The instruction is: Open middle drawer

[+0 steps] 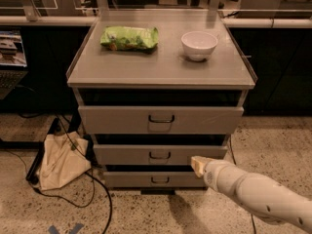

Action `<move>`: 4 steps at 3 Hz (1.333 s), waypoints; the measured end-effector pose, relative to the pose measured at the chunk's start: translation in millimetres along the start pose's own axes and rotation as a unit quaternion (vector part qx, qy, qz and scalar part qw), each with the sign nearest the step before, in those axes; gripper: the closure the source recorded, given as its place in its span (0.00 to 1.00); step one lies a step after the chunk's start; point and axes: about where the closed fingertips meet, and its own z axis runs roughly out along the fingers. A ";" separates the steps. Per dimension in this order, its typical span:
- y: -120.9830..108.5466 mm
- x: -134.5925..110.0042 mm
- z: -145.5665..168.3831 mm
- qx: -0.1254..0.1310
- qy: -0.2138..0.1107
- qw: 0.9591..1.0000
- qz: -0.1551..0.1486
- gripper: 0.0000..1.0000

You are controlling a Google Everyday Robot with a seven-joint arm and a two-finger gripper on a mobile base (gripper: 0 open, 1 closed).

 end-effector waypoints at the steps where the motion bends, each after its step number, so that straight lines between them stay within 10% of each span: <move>1: -12.3 -17.4 32.8 0.022 -0.051 0.998 0.008 1.00; 4: -48.6 -54.7 68.4 0.078 -0.130 0.989 0.007 1.00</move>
Offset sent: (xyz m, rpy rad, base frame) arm 0.1362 -0.0325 -0.0121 -0.0382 -0.3220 -0.2684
